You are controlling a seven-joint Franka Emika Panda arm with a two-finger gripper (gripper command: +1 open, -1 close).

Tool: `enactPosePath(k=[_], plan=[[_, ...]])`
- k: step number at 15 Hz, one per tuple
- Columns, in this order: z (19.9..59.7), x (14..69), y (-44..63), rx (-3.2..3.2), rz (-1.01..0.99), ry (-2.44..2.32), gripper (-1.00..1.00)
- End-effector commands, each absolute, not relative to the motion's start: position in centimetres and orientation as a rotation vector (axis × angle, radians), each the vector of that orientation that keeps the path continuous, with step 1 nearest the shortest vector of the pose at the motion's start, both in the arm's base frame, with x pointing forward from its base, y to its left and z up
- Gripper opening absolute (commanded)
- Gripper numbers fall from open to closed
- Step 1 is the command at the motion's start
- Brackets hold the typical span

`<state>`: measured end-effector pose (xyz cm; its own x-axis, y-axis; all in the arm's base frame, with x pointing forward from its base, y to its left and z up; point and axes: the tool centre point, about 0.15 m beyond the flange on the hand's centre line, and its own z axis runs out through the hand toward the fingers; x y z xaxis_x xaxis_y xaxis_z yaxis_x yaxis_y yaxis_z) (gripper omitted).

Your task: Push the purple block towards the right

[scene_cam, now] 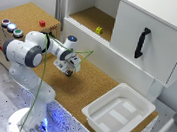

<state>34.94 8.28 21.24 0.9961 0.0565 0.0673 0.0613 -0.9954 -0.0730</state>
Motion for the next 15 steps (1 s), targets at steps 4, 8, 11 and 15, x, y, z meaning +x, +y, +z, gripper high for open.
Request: enactPosePath(k=[4,8,11,15], plan=[[20.3,34.9,3.4,-3.053,-0.090,-0.139,-1.00],[20.0,35.3,1.4,-3.046,-0.090,-0.141,-1.00],[20.0,35.3,-0.2,-3.049,-0.097,-0.126,-1.00],[20.2,35.5,-1.9,-3.060,-0.101,-0.107,-1.00]])
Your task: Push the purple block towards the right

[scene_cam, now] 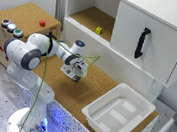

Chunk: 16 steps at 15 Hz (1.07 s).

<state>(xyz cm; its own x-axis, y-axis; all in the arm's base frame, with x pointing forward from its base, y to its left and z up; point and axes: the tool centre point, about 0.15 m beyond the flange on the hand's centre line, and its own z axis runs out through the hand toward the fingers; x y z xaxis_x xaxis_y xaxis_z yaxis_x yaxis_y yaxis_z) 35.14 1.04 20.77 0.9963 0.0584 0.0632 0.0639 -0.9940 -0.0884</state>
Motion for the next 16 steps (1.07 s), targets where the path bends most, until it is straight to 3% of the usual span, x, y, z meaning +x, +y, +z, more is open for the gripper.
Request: enactPosePath(k=[1,11,16], plan=[[20.3,35.5,-2.6,-3.065,-0.098,-0.101,-1.00],[20.2,35.5,-7.0,-3.112,-0.084,-0.016,-1.00],[21.3,35.0,-3.3,-3.081,-0.073,-0.085,-1.00]])
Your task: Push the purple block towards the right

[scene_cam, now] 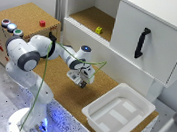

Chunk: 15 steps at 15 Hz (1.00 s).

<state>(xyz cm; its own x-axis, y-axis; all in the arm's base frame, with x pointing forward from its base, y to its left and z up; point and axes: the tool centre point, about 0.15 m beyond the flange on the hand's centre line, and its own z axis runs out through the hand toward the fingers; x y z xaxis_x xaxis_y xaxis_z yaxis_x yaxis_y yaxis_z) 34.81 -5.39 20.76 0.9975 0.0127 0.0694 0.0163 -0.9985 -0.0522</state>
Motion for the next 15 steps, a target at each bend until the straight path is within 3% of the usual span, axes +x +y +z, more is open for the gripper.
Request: enactPosePath(k=[1,15], plan=[[22.1,34.9,-1.8,-3.071,-0.084,-0.097,1.00],[31.2,34.4,12.0,-3.009,-0.205,-0.259,1.00]])
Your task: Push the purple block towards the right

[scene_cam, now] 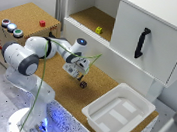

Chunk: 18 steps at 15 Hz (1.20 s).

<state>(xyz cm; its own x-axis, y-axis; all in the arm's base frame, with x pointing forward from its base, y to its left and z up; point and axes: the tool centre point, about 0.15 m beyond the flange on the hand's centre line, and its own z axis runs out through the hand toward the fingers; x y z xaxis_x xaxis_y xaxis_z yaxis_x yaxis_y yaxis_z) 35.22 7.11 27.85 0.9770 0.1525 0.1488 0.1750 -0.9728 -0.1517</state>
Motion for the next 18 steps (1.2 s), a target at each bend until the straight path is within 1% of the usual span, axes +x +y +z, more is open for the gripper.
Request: enactPosePath(k=[1,4,11,14,18], plan=[[32.0,34.3,13.2,-3.024,-0.215,-0.281,1.00],[34.8,33.7,17.1,-3.060,-0.208,-0.317,1.00],[39.5,31.7,26.3,-3.007,-0.176,-0.505,1.00],[39.9,31.0,29.8,-2.988,-0.172,-0.516,1.00],[40.0,30.7,32.6,-2.950,-0.225,-0.430,1.00]])
